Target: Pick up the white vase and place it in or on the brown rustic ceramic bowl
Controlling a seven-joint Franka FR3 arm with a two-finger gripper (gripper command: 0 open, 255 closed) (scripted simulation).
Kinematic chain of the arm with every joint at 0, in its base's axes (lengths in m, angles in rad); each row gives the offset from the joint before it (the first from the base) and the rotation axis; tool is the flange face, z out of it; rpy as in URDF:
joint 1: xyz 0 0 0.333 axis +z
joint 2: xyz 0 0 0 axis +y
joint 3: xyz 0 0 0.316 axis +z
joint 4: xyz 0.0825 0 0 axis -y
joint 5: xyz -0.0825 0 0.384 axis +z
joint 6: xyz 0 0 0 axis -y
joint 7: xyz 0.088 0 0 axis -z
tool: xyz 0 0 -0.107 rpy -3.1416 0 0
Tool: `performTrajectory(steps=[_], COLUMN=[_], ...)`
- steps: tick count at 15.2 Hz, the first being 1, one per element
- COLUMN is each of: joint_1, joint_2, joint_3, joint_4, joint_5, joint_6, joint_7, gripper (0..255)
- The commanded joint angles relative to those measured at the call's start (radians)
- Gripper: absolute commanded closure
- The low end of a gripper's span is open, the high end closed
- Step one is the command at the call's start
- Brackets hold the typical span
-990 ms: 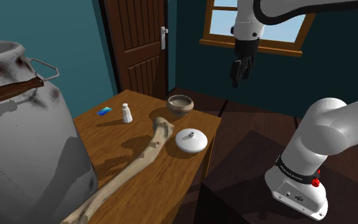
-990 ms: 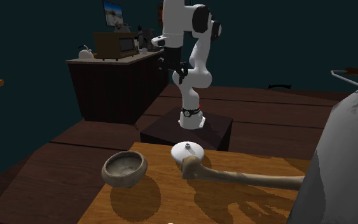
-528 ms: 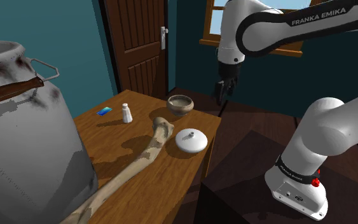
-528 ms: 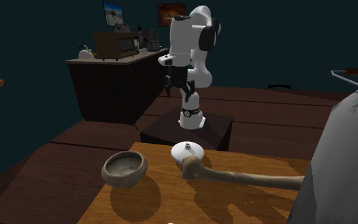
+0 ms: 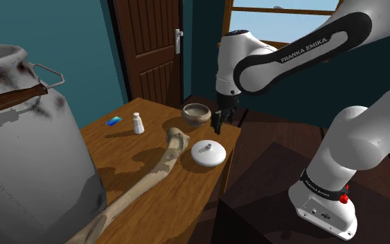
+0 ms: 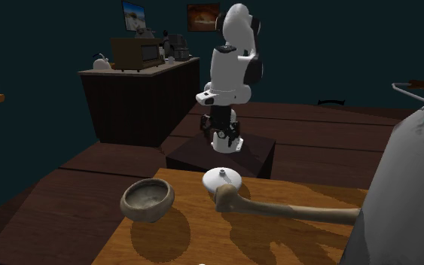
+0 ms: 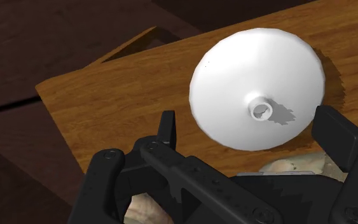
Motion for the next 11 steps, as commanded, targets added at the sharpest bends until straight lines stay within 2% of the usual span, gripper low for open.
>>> performTrajectory(steps=[1, 4, 11], joint_1=[0.005, 0.001, -0.016], joint_2=[0.059, 0.178, 0.278], joint_3=[0.027, 0.069, 0.088], joint_4=[-0.009, 0.009, -0.011], joint_5=[0.002, -0.018, -0.058], joint_6=[0.083, 0.201, 0.32], joint_7=[0.029, 0.08, 0.116], gripper=[0, 0, 0])
